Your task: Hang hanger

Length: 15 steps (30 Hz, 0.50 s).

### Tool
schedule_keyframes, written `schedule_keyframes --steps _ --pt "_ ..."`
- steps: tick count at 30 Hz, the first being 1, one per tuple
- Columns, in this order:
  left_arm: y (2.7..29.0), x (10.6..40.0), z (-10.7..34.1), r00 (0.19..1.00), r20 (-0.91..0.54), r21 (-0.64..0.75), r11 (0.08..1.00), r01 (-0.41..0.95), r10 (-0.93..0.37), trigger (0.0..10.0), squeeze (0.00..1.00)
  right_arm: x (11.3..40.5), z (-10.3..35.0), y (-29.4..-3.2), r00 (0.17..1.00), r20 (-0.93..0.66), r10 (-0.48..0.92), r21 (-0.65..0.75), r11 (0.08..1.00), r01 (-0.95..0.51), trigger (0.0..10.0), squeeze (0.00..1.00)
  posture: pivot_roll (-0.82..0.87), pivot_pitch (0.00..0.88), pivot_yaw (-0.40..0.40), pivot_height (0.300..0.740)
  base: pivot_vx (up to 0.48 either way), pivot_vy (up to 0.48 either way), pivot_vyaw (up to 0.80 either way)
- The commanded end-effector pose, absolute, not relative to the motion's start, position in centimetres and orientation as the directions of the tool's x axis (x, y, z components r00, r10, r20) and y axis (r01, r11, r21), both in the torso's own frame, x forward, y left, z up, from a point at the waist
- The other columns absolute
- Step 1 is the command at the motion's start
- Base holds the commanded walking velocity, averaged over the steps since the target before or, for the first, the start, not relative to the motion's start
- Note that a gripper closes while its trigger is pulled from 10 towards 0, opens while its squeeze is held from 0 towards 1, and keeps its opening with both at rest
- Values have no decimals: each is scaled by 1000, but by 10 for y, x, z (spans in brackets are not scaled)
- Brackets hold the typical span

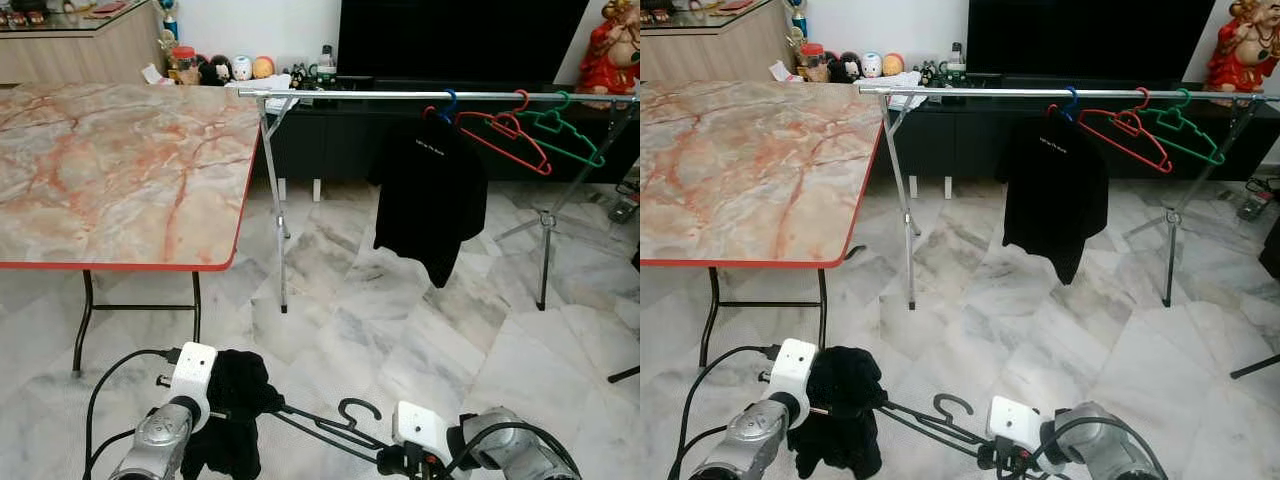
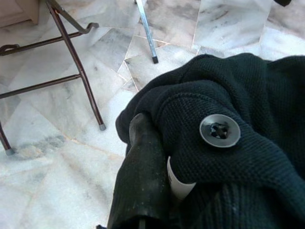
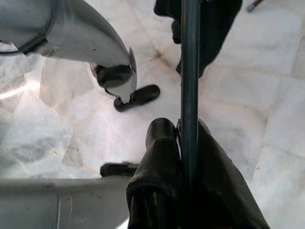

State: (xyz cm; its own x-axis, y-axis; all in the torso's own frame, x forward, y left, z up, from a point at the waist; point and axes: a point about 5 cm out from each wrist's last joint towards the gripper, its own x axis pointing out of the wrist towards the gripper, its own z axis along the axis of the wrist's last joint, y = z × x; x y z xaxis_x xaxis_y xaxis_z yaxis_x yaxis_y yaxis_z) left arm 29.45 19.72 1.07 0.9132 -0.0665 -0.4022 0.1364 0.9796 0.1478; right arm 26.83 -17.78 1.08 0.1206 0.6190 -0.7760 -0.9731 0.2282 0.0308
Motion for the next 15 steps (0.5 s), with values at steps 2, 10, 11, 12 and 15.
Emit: schedule_keyframes --steps 2,10,11,12,15 --pt "201 297 15 925 -374 162 978 133 -63 0 0 267 5 -191 118 -843 525 16 245 -969 0 0 55 53 -5 740 0 0 0" --pt "184 297 20 904 -351 118 946 302 -245 0 0 264 -6 -198 130 -900 417 -3 293 -956 0 0 58 53 -8 740 0 0 0" --pt "181 296 21 893 -348 102 936 338 -285 0 0 265 -7 -198 148 -905 400 -20 308 -951 0 0 61 60 -12 740 0 0 0" --pt "178 295 21 879 -348 83 923 376 -327 0 0 266 -8 -198 161 -908 386 -33 317 -948 0 0 61 60 -12 740 0 0 0" --pt "169 291 21 816 -366 47 866 497 -448 0 0 266 -10 -196 179 -912 370 -53 324 -944 0 0 69 66 -16 740 0 0 0"
